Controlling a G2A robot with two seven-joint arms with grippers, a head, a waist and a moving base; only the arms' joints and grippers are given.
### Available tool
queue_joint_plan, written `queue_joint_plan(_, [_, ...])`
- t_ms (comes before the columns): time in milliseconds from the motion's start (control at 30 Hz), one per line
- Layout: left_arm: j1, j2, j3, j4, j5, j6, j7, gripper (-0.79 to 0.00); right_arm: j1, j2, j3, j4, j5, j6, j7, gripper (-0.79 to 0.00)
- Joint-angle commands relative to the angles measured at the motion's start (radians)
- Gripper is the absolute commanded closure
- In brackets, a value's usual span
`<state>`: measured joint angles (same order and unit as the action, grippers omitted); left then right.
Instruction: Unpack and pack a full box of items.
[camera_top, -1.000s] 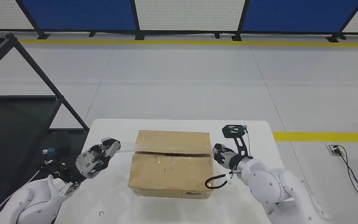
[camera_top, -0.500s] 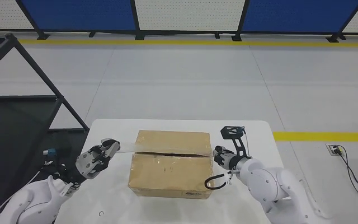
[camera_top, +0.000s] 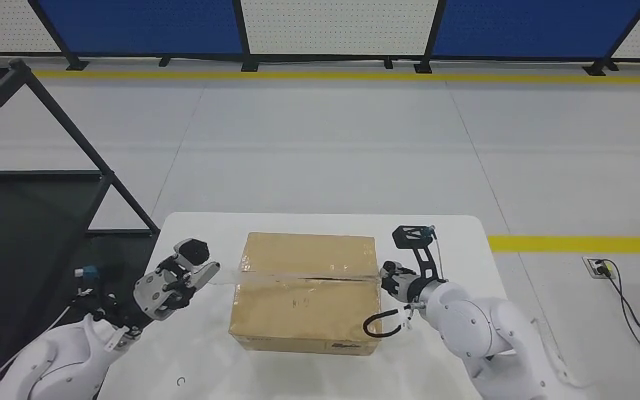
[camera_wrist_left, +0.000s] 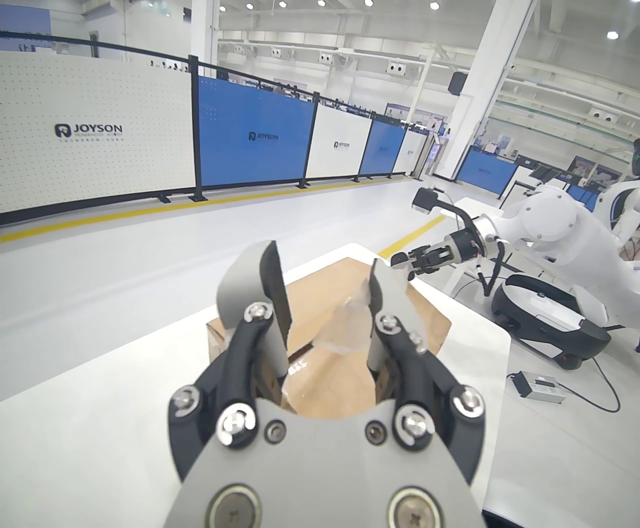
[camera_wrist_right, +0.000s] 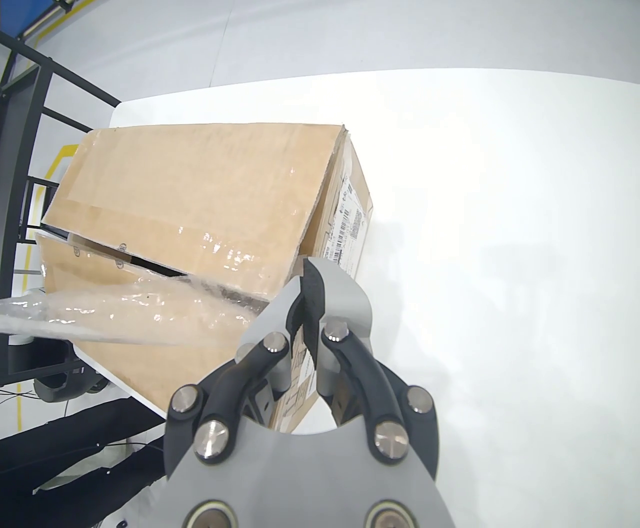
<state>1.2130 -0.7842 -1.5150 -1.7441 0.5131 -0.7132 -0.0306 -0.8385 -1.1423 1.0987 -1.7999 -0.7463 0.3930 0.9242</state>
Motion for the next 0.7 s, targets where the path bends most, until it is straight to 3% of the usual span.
queue_joint_plan(0, [0.002, -0.002, -0.005, 0.002, -0.001, 0.001, -0.002, -0.708, 0.0, -0.001, 0.0, 0.001, 0.0, 0.0, 0.002, 0.0])
queue_joint_plan(233, [0.013, -0.008, -0.022, 0.002, 0.001, 0.022, 0.002, -0.739, 0.002, -0.005, 0.003, 0.008, -0.004, 0.0, 0.003, 0.0])
queue_joint_plan(667, [0.041, -0.03, -0.046, -0.01, 0.011, 0.169, 0.072, -0.742, 0.005, -0.013, 0.005, 0.016, -0.005, -0.004, 0.004, 0.0])
